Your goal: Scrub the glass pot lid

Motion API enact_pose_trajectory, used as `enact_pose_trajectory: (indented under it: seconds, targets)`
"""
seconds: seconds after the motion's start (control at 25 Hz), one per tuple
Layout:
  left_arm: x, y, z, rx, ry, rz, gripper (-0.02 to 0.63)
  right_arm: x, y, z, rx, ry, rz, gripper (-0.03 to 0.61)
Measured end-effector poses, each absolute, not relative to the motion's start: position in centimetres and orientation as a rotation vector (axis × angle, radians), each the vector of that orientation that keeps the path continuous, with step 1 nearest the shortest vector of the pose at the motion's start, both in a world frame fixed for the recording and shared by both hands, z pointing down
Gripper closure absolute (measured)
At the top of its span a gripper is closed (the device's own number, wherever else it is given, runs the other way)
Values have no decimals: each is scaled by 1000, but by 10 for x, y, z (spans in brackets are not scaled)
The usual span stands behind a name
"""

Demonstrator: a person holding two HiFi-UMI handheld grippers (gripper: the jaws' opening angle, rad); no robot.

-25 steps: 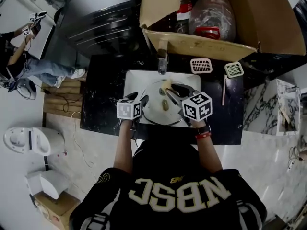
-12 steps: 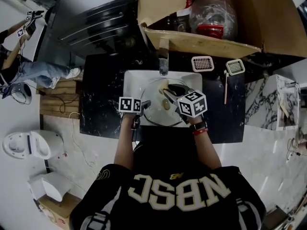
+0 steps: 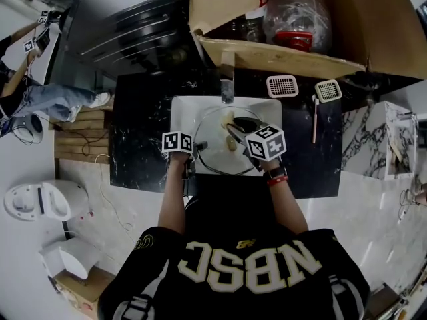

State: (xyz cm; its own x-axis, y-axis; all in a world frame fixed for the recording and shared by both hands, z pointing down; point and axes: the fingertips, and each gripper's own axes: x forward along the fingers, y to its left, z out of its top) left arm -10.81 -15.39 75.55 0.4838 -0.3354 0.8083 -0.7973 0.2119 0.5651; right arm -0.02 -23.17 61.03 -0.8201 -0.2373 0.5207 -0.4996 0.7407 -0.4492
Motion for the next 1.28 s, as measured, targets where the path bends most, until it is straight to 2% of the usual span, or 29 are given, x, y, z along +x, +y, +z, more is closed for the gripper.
enact_pose_trajectory:
  seconds: [0.08, 0.12, 0.8, 1.28]
  targets:
    - [-113, -151, 756, 1367, -1096, 427, 452, -3, -231, 612, 552, -2508, 824, 448]
    - [-115, -150, 757, 1359, -1095, 417, 484, -4, -231, 613, 546, -2508, 826, 448]
    - [-136, -149, 728, 1307, -1161, 244, 515, -21, -217, 641, 465, -2487, 822, 453]
    - [-135, -141, 694, 1345, -1180, 186, 517, -102, -203, 670, 297, -2519, 622, 457]
